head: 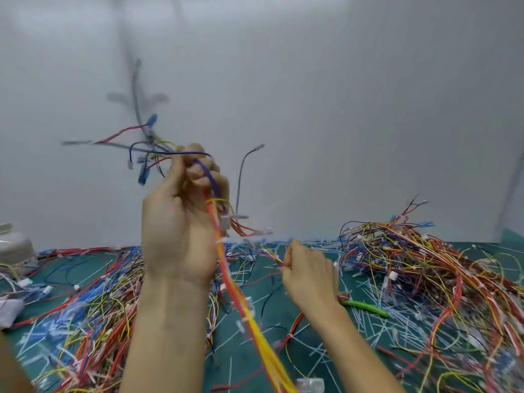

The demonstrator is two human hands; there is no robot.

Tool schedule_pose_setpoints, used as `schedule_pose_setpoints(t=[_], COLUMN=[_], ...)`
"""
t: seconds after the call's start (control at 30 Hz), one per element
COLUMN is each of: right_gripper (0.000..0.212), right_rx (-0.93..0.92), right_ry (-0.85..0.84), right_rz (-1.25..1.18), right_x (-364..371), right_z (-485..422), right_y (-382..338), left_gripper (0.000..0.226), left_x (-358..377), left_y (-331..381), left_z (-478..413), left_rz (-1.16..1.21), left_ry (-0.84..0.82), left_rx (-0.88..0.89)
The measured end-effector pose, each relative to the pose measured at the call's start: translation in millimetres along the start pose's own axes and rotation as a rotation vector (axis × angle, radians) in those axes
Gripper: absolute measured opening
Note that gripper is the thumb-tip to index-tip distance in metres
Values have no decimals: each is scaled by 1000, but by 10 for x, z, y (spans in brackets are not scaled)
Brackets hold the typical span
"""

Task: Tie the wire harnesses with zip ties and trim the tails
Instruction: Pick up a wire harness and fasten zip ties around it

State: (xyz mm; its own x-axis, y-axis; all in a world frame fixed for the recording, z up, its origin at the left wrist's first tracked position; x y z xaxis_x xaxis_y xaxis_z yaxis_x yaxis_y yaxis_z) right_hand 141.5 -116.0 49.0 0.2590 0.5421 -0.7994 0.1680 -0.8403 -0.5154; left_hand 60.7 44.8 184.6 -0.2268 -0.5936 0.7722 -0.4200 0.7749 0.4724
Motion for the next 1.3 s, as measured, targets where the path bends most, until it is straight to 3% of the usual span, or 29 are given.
schedule_pose_setpoints(t=[0.1,0.23,0.3,0.43,0.6,0.8,0.93,1.07,1.17,1.3], right_gripper=[10,29,40,63,33,35,34,31,35,34], right_rx=[113,163,117,16,8,64,125,227,322,396], right_ry=[41,61,105,159,223,160,172,218,258,248], right_rz=[-180,-794,-937,-1104,-1244,-1310,-1321,-1497,-1586,-1678], right_x=[-97,-228,-306,-436,-543,-497,-477,-494,-509,-494], right_z=[-23,-34,-59,-105,-125,-158,-164,-138,-120,-106], right_y=[165,215,197,160,196,219,295,426,588,662], left_gripper=[18,8,6,22,14,18,10,24,11,25], left_x=[139,131,92,30,-144,-317,-359,-499,-617,-733], left_y=[-187,-354,-403,-378,-245,-48,127,300,450,403], left_z=[33,41,54,32,-40,-55,-67,-74,-71,-121], left_rz=[-158,-380,-523,-710,-963,-1198,-1170,-1122,-1213,-1292], left_ry=[-31,-14,-8,-35,52,193,246,335,383,343], left_rx=[4,-15,-7,26,121,297,401,439,458,306])
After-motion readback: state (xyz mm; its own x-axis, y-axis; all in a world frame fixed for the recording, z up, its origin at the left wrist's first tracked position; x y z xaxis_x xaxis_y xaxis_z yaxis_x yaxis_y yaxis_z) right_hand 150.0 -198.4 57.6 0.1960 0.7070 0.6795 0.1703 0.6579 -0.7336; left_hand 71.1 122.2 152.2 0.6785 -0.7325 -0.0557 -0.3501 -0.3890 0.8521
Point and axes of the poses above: each hand's wrist, its own z-axis away from the middle knuckle, its own x-axis out of the palm, y = z × x, the point moved 9 cm from there along -z, towards the middle knuckle, and after that the axes turned 4 degrees about -z, right-handed, at the moved point
